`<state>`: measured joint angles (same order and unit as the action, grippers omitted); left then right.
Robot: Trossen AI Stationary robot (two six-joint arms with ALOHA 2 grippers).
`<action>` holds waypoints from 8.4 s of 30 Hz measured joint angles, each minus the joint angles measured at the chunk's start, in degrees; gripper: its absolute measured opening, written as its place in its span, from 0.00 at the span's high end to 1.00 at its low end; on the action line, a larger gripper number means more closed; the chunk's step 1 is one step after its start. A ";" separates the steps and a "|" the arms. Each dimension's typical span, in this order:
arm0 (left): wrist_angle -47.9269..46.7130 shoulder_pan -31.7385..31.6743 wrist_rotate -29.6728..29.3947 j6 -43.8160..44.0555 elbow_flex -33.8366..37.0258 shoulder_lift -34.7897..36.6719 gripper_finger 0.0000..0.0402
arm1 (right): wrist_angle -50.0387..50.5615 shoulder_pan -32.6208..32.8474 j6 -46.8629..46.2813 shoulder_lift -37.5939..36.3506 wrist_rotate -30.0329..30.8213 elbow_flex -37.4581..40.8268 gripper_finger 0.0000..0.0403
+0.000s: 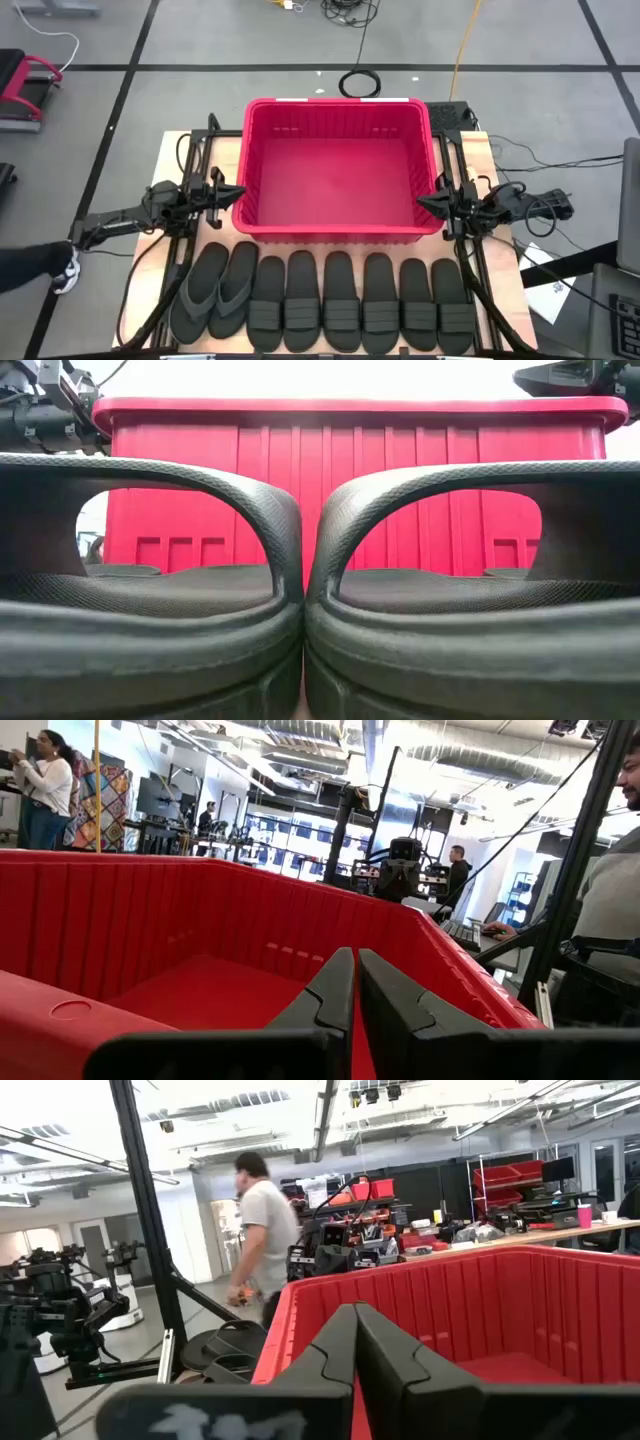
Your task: Pick and place slides into bin
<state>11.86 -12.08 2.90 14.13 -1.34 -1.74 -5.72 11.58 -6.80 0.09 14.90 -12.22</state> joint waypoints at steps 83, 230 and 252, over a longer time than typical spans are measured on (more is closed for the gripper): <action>0.00 0.00 0.00 0.00 0.00 0.00 0.94 | -0.61 0.00 -0.01 -0.01 0.00 0.01 1.00; -0.44 -0.01 -0.48 -2.90 -0.02 -0.13 0.94 | -2.87 38.93 -62.52 50.75 -44.09 1.33 0.94; -0.46 -0.01 -0.47 -2.69 -0.03 -0.13 0.94 | -12.55 38.41 -75.62 45.12 -51.73 1.09 0.99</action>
<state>11.40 -12.09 2.42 11.44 -1.38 -1.87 -18.26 50.00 -82.42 45.21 -36.83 -11.13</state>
